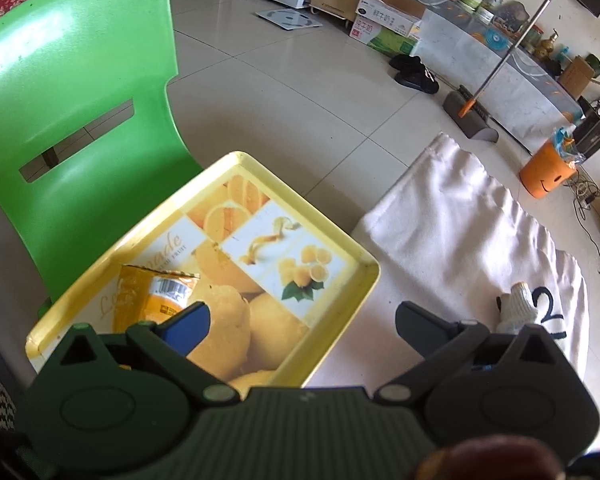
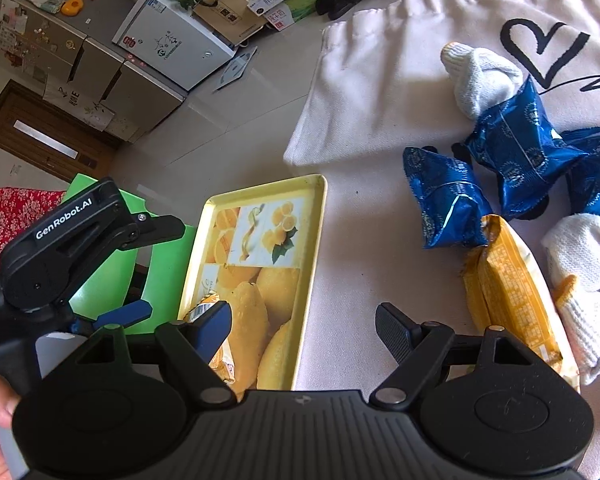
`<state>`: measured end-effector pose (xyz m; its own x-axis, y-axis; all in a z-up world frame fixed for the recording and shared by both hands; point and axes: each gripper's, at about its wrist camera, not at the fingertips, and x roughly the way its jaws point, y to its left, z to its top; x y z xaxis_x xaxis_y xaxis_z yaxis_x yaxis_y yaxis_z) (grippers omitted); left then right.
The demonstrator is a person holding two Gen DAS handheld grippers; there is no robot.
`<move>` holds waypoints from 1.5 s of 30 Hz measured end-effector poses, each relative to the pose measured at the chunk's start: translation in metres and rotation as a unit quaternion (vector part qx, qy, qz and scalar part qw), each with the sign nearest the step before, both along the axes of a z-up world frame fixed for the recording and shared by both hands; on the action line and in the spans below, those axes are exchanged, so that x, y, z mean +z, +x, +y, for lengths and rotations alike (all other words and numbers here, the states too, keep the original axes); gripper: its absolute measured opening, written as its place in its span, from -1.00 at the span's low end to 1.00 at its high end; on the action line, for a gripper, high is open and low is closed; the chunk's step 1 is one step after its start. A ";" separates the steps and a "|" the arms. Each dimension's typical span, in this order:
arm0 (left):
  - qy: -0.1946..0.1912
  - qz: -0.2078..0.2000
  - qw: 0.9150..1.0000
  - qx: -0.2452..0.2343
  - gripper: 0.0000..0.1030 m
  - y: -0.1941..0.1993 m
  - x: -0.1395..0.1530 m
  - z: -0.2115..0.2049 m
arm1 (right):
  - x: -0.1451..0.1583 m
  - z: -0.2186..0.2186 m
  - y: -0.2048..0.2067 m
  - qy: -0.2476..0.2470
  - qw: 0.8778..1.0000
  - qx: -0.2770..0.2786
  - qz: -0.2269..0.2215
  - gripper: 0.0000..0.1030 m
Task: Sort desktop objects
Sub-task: 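Move the right tool back toward the blue packets and gloves, then close the right tool on another white knit glove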
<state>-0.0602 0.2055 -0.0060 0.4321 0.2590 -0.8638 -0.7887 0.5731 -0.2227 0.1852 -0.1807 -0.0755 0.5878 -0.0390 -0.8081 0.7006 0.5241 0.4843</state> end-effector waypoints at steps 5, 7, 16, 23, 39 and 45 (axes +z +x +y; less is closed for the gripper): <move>-0.005 0.004 0.999 -0.037 0.99 0.012 -0.003 -0.023 | 0.008 -0.008 -0.019 -0.010 1.000 -0.019 0.009 0.55; -0.011 0.004 0.999 -0.050 0.99 0.016 -0.005 -0.032 | 0.012 -0.012 -0.028 -0.012 0.999 -0.028 0.012 0.55; -0.043 0.010 0.993 -0.107 0.99 0.036 -0.017 -0.074 | 0.028 -0.041 -0.079 -0.037 0.992 -0.111 0.055 0.55; -0.051 0.033 0.985 -0.161 0.99 0.055 -0.031 -0.117 | 0.019 -0.063 -0.120 -0.023 0.978 -0.183 0.098 0.55; -0.076 0.078 0.975 -0.196 0.99 0.071 -0.065 -0.157 | -0.017 -0.089 -0.134 0.024 0.971 -0.217 0.098 0.55; -0.072 0.089 0.971 -0.212 0.99 0.074 -0.073 -0.165 | -0.037 -0.092 -0.120 0.032 0.972 -0.204 0.114 0.55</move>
<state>0.0137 0.0405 -0.0788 0.3136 -0.0386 -0.9488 -0.5221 0.8275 -0.2063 0.0649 -0.2731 -0.1129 0.3385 -0.1774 -0.9241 0.9370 0.1537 0.3137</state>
